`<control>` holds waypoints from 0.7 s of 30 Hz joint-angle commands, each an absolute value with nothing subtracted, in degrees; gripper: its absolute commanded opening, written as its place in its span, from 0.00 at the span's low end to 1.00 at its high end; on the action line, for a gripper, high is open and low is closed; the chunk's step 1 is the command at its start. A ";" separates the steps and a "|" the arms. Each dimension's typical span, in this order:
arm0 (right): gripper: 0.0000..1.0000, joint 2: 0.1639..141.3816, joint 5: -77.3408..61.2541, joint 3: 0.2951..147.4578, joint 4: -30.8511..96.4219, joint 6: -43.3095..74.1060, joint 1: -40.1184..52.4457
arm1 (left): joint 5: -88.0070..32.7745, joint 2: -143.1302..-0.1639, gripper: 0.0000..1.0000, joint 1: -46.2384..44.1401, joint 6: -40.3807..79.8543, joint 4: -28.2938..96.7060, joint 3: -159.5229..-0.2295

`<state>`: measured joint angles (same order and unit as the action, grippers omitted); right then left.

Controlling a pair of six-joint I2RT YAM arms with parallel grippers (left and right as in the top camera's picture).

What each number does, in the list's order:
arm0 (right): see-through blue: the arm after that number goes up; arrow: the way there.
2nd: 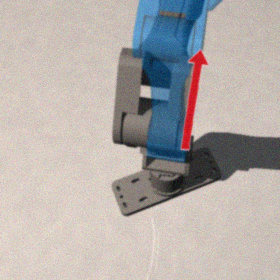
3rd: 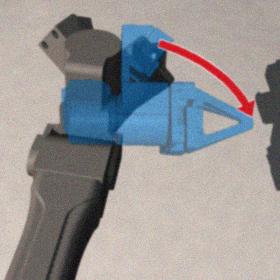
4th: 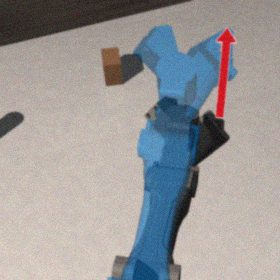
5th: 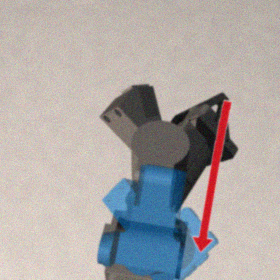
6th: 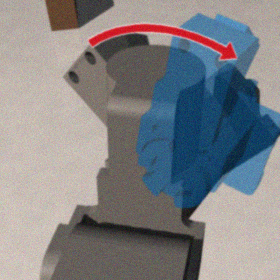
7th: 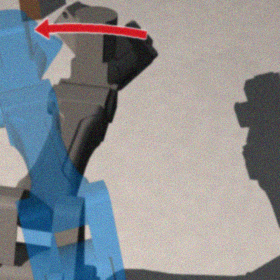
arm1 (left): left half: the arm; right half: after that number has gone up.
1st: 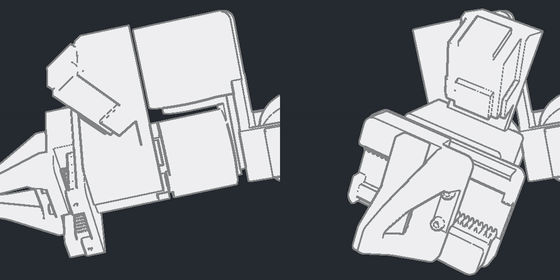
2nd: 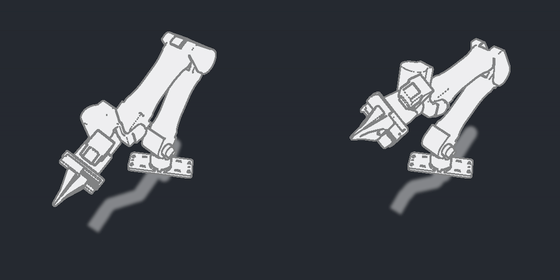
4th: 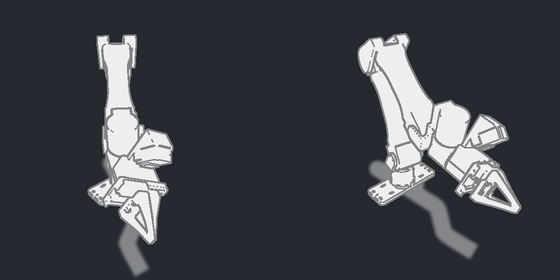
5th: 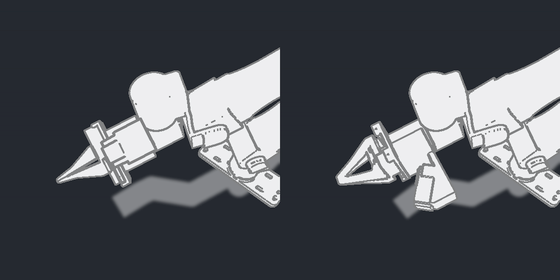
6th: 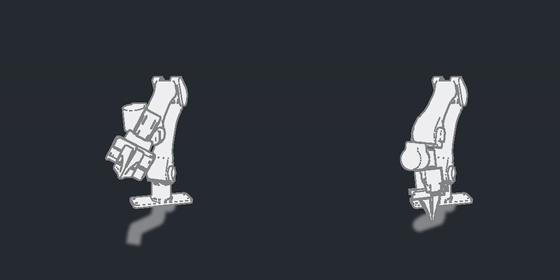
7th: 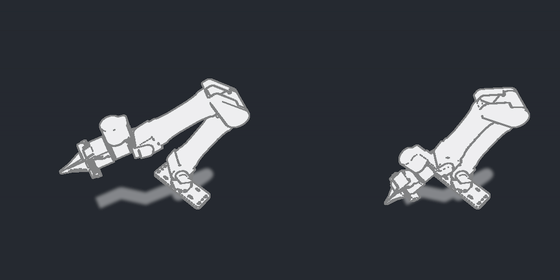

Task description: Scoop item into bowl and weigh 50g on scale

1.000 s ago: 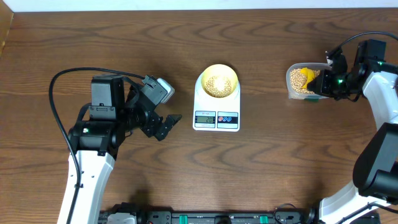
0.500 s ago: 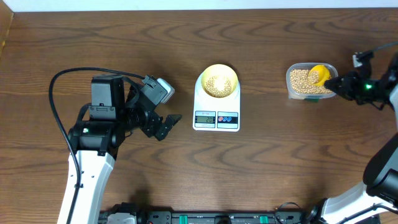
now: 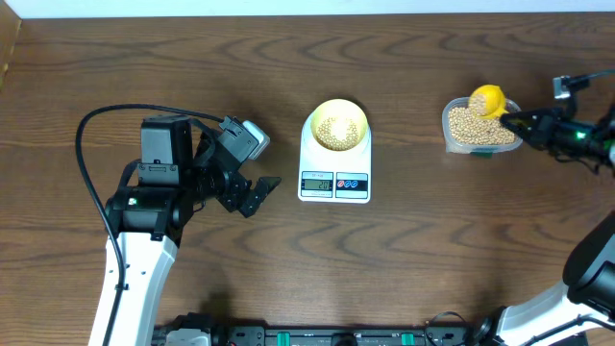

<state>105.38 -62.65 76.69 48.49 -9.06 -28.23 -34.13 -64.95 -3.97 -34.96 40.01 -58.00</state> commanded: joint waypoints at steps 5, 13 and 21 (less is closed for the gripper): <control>0.01 105.78 -66.85 76.27 45.74 -5.61 -20.16 | -33.85 -65.12 0.98 -3.95 -35.33 39.97 -58.83; 0.01 105.78 -66.24 76.27 39.24 3.38 -10.57 | -33.85 -65.12 0.97 -3.95 -35.33 39.97 -58.83; 0.01 105.78 -60.47 76.27 30.17 13.19 -0.64 | -33.85 -65.12 0.97 -3.95 -35.33 39.97 -58.83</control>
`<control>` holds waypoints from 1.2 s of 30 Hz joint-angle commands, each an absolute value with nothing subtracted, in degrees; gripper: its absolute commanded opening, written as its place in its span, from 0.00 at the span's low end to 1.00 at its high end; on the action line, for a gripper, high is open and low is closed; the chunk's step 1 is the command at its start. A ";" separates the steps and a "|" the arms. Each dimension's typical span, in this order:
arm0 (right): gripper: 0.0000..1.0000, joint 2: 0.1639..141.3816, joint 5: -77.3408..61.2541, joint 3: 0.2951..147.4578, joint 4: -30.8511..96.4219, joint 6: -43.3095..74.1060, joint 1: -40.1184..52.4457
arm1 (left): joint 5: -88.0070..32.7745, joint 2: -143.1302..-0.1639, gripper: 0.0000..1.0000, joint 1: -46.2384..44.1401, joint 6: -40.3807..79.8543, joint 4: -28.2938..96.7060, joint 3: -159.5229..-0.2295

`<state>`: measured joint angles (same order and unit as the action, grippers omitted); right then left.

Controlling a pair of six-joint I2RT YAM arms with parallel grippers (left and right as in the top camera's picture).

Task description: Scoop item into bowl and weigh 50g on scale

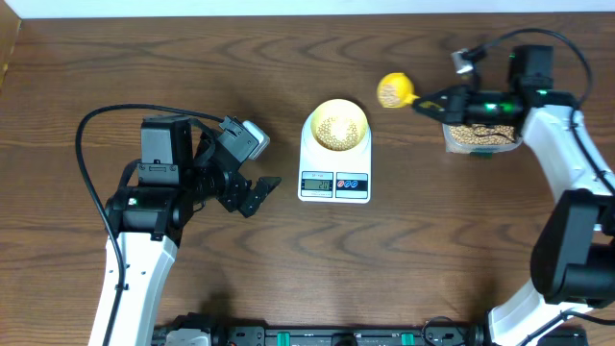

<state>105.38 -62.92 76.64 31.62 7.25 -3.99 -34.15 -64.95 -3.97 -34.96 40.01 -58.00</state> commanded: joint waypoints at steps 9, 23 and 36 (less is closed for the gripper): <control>0.01 105.73 -48.45 76.60 28.82 13.61 8.12 | -33.85 -65.12 0.97 -3.95 -35.33 39.94 -58.83; 0.01 99.33 -24.99 78.74 29.76 7.11 18.70 | -33.85 -65.12 0.97 -3.95 -35.33 39.97 -58.83; 0.01 92.99 -14.94 78.74 30.61 -2.07 23.22 | -33.85 -65.12 0.98 -3.95 -35.33 39.97 -58.83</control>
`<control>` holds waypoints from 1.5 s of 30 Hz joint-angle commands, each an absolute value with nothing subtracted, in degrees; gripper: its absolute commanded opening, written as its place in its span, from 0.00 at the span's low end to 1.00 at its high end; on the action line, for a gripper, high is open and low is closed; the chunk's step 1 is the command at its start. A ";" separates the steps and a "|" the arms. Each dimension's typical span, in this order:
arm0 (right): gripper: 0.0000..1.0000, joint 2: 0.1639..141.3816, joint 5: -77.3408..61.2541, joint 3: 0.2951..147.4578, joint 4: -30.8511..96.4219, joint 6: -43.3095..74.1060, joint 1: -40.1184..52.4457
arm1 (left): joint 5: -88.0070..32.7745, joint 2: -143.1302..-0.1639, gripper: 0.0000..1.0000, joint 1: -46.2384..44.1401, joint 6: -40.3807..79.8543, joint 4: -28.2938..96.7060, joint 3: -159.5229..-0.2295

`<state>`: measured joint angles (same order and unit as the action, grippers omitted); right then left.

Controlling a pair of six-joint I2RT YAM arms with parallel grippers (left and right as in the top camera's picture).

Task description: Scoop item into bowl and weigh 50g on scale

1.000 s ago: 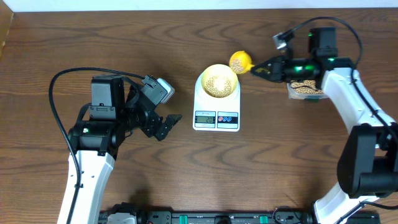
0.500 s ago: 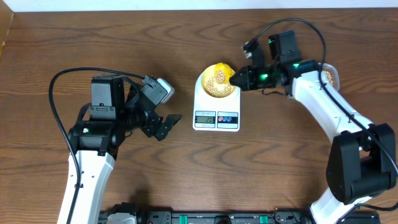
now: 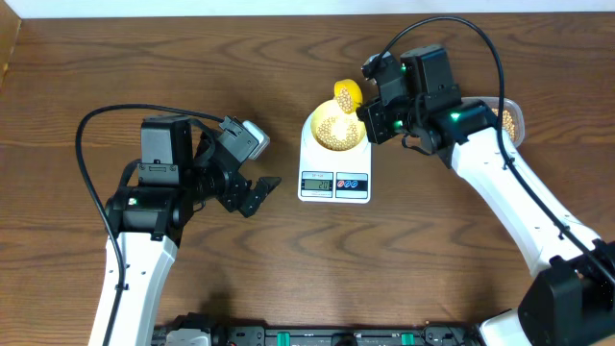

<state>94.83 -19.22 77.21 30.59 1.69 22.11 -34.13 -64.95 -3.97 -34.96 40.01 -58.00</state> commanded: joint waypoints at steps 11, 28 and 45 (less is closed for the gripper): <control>0.01 92.84 -2.46 78.74 30.68 -14.79 29.02 | -33.85 -65.12 0.97 -3.95 -35.33 39.97 -58.83; 0.01 91.18 7.66 78.74 30.65 -12.19 31.05 | -33.85 -65.12 0.98 -3.95 -35.33 39.97 -58.83; 0.01 79.61 -6.63 78.74 41.78 -6.83 5.58 | -33.85 -65.12 0.98 -3.95 -35.33 39.97 -58.83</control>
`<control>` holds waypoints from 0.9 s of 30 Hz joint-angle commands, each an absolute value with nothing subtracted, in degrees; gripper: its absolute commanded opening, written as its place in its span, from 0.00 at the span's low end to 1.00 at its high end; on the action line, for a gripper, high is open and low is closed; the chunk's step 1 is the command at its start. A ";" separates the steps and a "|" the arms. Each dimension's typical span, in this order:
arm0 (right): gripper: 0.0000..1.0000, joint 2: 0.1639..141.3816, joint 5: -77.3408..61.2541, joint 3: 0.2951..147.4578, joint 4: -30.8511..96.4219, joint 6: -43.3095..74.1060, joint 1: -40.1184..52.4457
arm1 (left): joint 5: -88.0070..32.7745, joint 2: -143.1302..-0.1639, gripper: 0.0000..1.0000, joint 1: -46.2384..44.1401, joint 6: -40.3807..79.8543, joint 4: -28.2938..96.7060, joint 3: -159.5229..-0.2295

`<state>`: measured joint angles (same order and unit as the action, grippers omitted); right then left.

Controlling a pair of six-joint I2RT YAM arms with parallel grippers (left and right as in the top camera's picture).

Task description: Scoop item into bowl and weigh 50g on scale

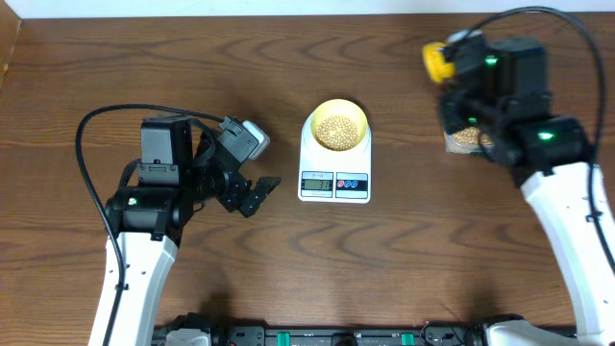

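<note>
A yellow bowl [336, 126] holding soybeans stands on the white scale [334, 185] in the middle of the table. My right gripper [457, 61] is shut on the handle of a yellow scoop [437, 61], held up at the back right, just left of the bean container [467, 138]. The right arm covers most of that container. My left gripper [259, 190] hangs open and empty a little left of the scale.
A black cable [96, 125] loops over the table behind the left arm. The table's back edge runs close behind the scoop. The scale's display [317, 184] faces the front; its digits are too small to read.
My right gripper has moved with the scoop from over the bowl's far rim back to the right, beside the bean container. The left arm has not moved.
The scoop first lay in the bean container, loaded with beans. Then my right gripper held it between the container and the scale, then tipped at the bowl's rim. Now it is back by the container and the bowl holds beans.
</note>
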<state>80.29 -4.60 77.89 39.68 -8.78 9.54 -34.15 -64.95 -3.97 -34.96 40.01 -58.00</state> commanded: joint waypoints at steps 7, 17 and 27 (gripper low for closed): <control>0.01 79.83 -6.59 78.74 47.48 -5.78 -2.02 | -33.85 -65.12 0.98 -3.95 -35.33 39.97 -58.83; 0.01 83.15 -5.93 78.74 50.85 -6.02 -8.10 | -33.85 -65.12 0.98 -3.95 -35.33 39.97 -58.83; 0.01 92.07 -3.22 78.74 50.35 -9.93 -8.29 | -33.85 -65.12 0.98 -3.95 -35.33 39.97 -58.83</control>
<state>90.56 -4.38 77.91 50.41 -8.47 -8.08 -34.15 -64.95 -3.97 -34.96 40.01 -58.00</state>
